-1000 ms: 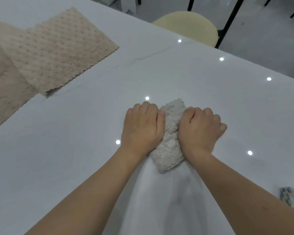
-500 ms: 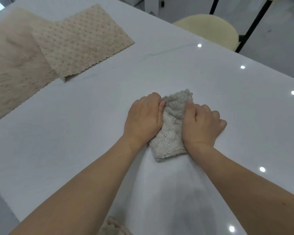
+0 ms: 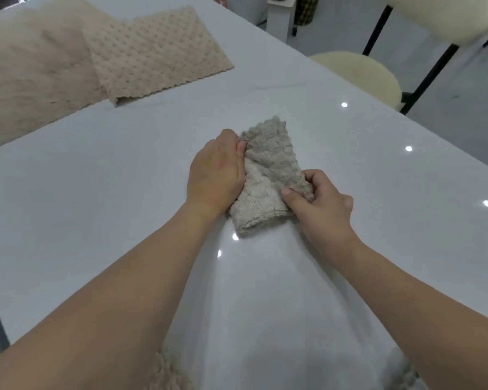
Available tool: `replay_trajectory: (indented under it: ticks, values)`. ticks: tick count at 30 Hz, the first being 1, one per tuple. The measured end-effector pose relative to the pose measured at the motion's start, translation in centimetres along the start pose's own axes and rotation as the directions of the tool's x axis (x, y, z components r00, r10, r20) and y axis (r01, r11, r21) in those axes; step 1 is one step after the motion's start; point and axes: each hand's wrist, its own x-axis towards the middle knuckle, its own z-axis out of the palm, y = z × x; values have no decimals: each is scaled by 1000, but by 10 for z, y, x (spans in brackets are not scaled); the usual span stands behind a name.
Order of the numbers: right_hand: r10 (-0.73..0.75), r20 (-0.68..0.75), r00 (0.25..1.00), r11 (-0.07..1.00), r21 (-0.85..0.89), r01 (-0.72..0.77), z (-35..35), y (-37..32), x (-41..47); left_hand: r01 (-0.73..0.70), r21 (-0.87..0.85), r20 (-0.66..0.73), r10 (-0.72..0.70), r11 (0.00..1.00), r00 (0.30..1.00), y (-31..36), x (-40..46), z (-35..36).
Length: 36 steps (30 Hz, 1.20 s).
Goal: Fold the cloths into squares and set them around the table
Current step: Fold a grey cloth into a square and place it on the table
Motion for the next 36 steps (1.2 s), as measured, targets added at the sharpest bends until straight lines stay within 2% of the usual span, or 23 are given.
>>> replay_trajectory:
  ticks: [2, 5, 7, 8, 9, 10, 11, 12, 13, 14, 15, 17, 18, 21, 22, 24, 27, 29, 31, 33, 36]
  values:
    - [74, 15, 997, 993, 86, -75, 0, -3, 4, 80, -23, 3, -80, 997, 997, 3, -6, -3]
    - [110, 105, 988, 913, 383, -142, -15, -12, 11, 219, -122, -5, -221, 968, 975, 23, -27, -20]
    - [138, 222, 965, 723, 643, -251, -31, -26, 16, 263, -181, -22, -272, 947, 962, 47, -46, -38]
    - [141, 300, 943, 628, 710, -319, -41, -33, 19, 296, -216, -15, -306, 930, 952, 61, -55, -46]
    - [144, 365, 920, 589, 715, -376, -52, -41, 21, 345, -266, 5, -357, 900, 934, 74, -60, -53]
    - [139, 420, 897, 610, 677, -412, -61, -49, 21, 428, -341, 47, -440, 837, 897, 86, -63, -60]
    - [122, 469, 874, 664, 616, -423, -70, -55, 21, 541, -450, 142, -542, 710, 828, 96, -63, -69]
    - [99, 506, 857, 725, 553, -410, -78, -62, 20, 658, -547, 297, -614, 518, 731, 105, -60, -78]
    - [81, 528, 846, 778, 497, -384, -86, -67, 18, 736, -585, 444, -625, 340, 642, 112, -59, -85]
    - [69, 535, 842, 810, 463, -360, -93, -71, 16, 763, -592, 522, -598, 259, 608, 118, -61, -90]
    - [63, 537, 841, 833, 435, -341, -99, -74, 14, 748, -609, 518, -582, 263, 627, 123, -65, -91]
    - [87, 537, 839, 861, 383, -334, -111, -77, 16, 684, -661, 412, -612, 309, 675, 136, -70, -87]
    - [124, 563, 817, 870, 334, -363, -116, -76, 16, 662, -679, 359, -642, 318, 677, 145, -74, -84]
    - [244, 700, 671, 905, 85, -417, -126, -71, 22, 618, -726, 249, -722, 303, 646, 172, -77, -75]
    - [267, 722, 638, 933, -29, -358, -131, -70, 27, 609, -730, 204, -751, 311, 628, 183, -75, -72]
    - [208, 720, 663, 978, -143, -151, -137, -65, 39, 593, -737, 109, -808, 325, 579, 205, -75, -64]
    - [-32, 712, 702, 989, -77, 123, -147, -68, 52, 541, -800, 43, -873, 261, 486, 231, -73, -58]
    - [-138, 726, 674, 959, -74, 275, -153, -72, 55, 504, -840, 36, -906, 202, 423, 243, -73, -54]
    - [-202, 755, 624, 922, -69, 382, -158, -73, 60, 502, -843, 16, -923, 195, 385, 252, -75, -51]
    - [-257, 758, 599, 890, -56, 453, -161, -77, 69, 497, -847, 17, -923, 191, 384, 256, -71, -50]
    - [-299, 782, 547, 875, -4, 484, -160, -77, 84, 473, -865, 17, -933, 166, 360, 257, -66, -43]
